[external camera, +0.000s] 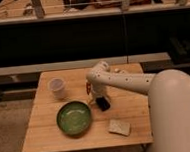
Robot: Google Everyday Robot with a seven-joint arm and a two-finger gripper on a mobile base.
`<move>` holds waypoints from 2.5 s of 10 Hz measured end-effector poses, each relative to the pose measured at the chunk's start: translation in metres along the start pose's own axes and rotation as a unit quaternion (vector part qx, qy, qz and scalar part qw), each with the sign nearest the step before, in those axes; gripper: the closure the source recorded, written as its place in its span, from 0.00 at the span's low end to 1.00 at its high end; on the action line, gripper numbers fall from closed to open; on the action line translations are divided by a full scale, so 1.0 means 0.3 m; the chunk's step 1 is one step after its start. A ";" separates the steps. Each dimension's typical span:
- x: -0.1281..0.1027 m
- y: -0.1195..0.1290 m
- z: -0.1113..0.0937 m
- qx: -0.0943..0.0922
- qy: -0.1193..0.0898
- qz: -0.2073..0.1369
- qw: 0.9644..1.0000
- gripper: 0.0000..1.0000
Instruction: Place the eraser in the ceramic cup
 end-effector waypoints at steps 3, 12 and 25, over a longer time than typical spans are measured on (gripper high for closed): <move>-0.015 0.018 0.020 -0.002 -0.013 0.010 1.000 0.27; -0.010 0.006 -0.019 0.010 -0.006 0.011 1.000 0.84; 0.238 -0.253 -0.532 -0.025 0.030 -0.056 0.998 1.00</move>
